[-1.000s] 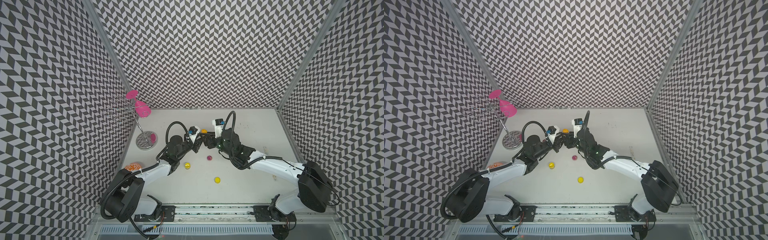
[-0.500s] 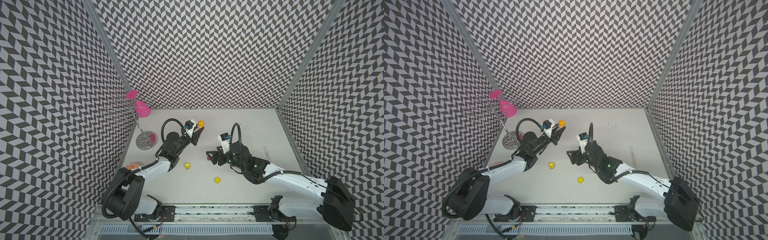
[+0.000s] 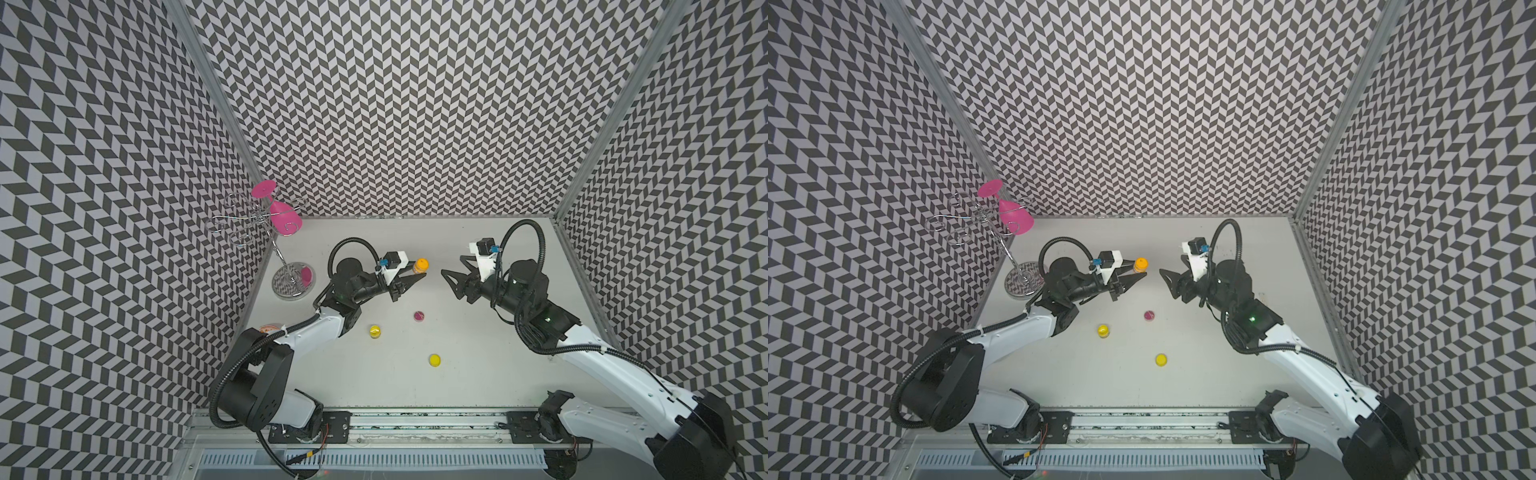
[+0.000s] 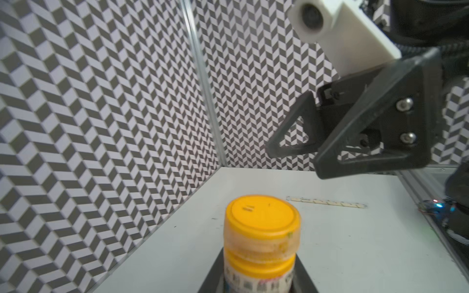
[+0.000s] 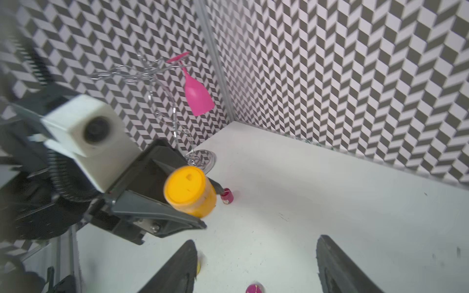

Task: Close the paint jar lid
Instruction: Screw the lid onto the paint jar.

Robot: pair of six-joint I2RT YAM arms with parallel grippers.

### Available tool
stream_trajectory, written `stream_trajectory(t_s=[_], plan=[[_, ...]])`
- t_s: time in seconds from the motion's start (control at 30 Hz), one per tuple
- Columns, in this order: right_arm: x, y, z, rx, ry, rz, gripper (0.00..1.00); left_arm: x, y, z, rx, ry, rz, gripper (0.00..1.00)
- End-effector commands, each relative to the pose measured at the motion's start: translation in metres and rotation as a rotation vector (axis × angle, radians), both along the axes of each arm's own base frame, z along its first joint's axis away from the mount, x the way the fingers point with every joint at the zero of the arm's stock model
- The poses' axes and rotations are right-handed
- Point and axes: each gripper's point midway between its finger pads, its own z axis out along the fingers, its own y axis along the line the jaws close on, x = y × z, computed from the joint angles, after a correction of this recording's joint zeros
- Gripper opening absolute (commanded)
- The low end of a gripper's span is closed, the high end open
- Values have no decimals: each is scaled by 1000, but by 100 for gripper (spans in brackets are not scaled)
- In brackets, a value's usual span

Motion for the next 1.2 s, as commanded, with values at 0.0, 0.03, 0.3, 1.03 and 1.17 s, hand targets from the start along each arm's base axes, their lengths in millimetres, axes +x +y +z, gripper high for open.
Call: stream_trajectory(t_s=[0.0,0.03,0.3,1.03,1.17], plan=[[-21,20,40,8,-231,188,72,-24,-9,-4,15,12,-200,28],[-23,21,43,15,-247,200,72,-24,-10,-7,19,20,-210,28],[-26,36,36,11,-249,294,71,-29,-12,-9,21,28,-258,28],[-27,49,14,-26,-202,359,60,-27,-12,-7,17,30,-254,28],[-26,52,10,-30,-190,362,58,-27,-12,-7,16,29,-252,28]])
